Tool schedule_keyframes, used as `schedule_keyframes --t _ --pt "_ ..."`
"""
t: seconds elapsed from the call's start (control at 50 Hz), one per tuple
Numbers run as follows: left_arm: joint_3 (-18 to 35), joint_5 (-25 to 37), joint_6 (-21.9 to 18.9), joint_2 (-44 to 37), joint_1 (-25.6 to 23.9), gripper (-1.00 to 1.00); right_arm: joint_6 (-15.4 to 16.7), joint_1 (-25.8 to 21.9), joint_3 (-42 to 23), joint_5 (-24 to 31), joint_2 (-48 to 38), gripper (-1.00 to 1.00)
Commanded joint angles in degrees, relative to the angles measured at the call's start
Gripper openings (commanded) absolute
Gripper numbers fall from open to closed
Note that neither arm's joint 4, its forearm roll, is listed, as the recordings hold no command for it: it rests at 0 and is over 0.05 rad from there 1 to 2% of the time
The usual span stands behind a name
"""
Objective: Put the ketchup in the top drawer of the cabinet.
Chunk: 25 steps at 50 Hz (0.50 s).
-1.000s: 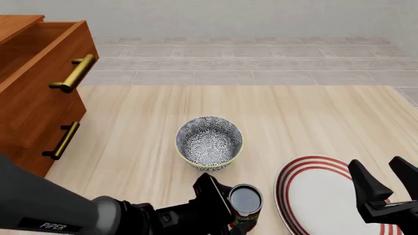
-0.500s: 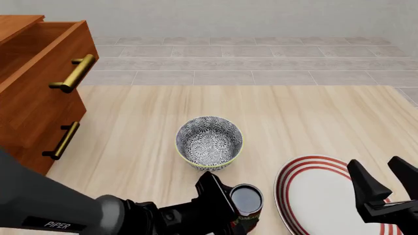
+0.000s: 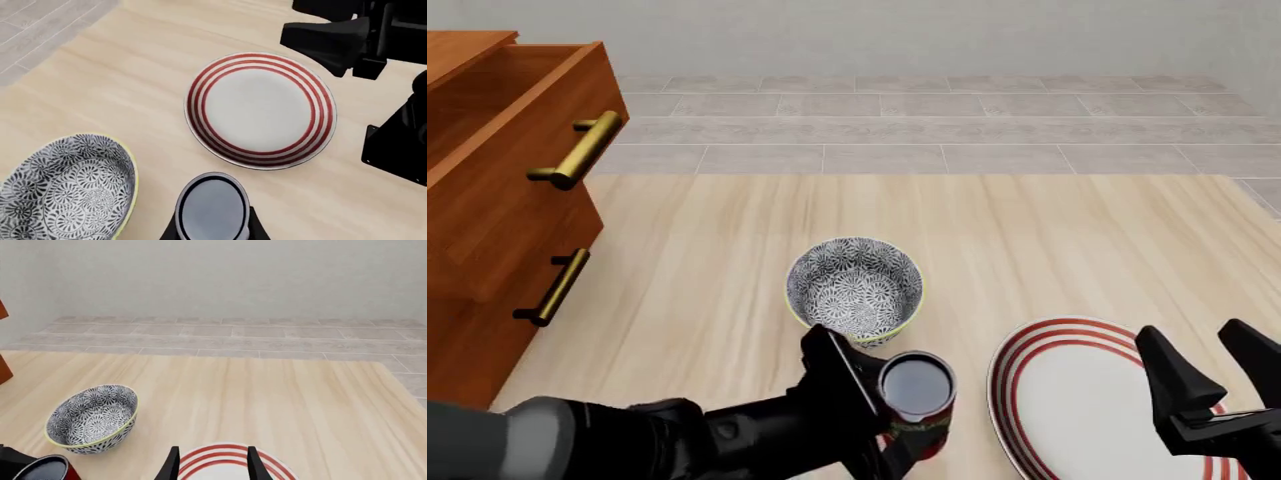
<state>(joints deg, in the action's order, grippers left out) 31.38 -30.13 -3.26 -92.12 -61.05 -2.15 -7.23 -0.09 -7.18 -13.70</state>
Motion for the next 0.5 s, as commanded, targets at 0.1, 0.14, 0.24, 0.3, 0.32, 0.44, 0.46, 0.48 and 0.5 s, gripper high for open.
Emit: schedule_keyframes --t 0.1,0.14,0.24,0.3,0.32,0.44,0.46,0.48,0.5 --pt "-3.73 4.76 -0.77 10.95 0.47 -1.00 -0.03 -0.08 0.00 -0.05 -0.08 1.00" --pt "-4.37 5.86 -0.70 13.20 0.98 -1.00 -0.07 -0.09 0.00 -0.11 -0.20 1.00" --pt "-5.04 9.52 -1.23 18.71 1.78 -1.00 -0.17 -0.11 0.00 -0.23 -0.42 1.00" --pt "-4.96 11.27 -0.62 20.61 1.88 -1.00 -0.18 -0.16 0.00 -0.19 -0.35 1.00" --pt "-5.01 12.23 -0.69 21.85 2.19 -1.00 -0.22 -0.17 0.00 -0.17 -0.30 1.00" --pt "-7.01 16.10 -0.41 30.01 4.90 -1.00 -0.24 -0.04 0.00 0.10 0.18 1.00" --pt "-7.52 17.02 -0.30 31.93 5.36 -1.00 -0.23 0.02 0.00 0.13 0.24 1.00" --pt "-7.53 17.05 -0.30 31.96 5.36 -1.00 -0.23 0.02 0.00 0.13 0.24 1.00" --pt "-7.91 17.62 0.69 33.31 5.47 -1.00 -0.20 -0.01 0.00 0.15 0.28 1.00"
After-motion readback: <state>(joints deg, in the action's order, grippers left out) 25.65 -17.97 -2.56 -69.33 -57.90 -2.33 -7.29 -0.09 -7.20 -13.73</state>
